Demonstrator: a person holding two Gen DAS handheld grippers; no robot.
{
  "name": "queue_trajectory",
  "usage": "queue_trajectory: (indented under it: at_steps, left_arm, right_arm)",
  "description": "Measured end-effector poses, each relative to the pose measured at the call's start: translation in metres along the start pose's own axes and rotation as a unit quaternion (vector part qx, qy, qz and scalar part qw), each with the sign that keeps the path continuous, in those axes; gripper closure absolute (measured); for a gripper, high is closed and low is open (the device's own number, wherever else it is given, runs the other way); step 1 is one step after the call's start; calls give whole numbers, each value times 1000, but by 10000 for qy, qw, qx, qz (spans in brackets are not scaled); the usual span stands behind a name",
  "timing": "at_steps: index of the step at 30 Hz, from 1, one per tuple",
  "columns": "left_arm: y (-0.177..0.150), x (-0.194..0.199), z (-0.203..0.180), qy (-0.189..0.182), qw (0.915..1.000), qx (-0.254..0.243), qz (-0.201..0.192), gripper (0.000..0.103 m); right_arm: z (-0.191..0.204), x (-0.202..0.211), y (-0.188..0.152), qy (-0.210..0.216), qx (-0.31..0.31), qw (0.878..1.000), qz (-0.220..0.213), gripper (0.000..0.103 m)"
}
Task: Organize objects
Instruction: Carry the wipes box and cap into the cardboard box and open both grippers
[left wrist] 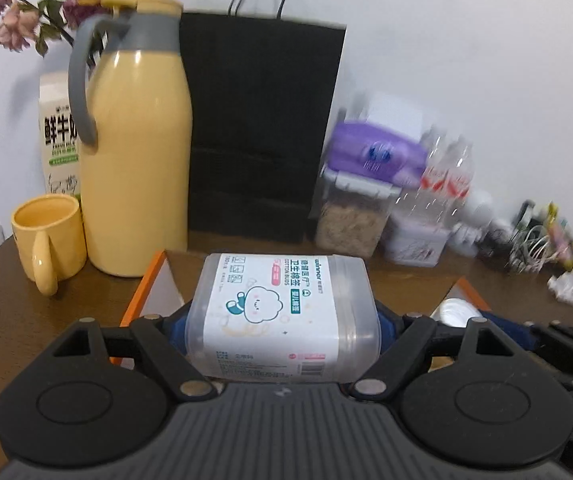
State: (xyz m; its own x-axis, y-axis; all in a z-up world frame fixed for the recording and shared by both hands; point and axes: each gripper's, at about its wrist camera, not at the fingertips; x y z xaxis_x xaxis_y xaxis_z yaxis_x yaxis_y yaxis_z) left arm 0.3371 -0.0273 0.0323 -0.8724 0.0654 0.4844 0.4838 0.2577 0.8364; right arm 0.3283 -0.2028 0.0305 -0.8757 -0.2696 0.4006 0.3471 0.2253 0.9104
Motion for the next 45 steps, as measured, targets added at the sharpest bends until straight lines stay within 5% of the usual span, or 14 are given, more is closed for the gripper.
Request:
queue_trajectory:
  at_steps: [17, 20, 21, 25, 27, 45]
  left_arm:
    - [-14, -11, -2, 206, 9993, -252, 200, 20]
    - [-13, -9, -2, 228, 9994, -250, 124, 11]
    - [-13, -8, -2, 250, 9994, -240, 94, 0]
    - [-11, -6, -3, 306, 9992, -235, 42, 0]
    - [-11, -8, -3, 345, 9991, -228, 71, 0]
    - [-8, 5, -6, 244, 9994, -225, -55, 0]
  right_arm:
    - [-9, -14, -15, 90, -141, 9993, 332, 64]
    - [-9, -17, -17, 98, -145, 9991, 386, 64]
    - [-9, -17, -18, 90, -147, 9991, 393, 62]
    - [-10, -18, -19, 64, -176, 9991, 378, 10]
    - [-10, -16, -18, 56, -201, 9992, 330, 2]
    - [-10, -12, -16, 31, -178, 9993, 318, 0]
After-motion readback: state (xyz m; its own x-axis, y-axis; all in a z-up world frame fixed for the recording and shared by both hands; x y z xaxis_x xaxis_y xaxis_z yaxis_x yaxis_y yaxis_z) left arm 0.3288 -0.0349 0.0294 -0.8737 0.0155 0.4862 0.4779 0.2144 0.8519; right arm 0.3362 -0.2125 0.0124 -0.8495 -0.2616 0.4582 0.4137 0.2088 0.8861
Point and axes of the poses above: each gripper's, at about its wrist camera, not at the fingertips, and x roughly against the way its jaws point, z to its left, y to its top, and after that the axes turned 7 degrees about x, right-handed
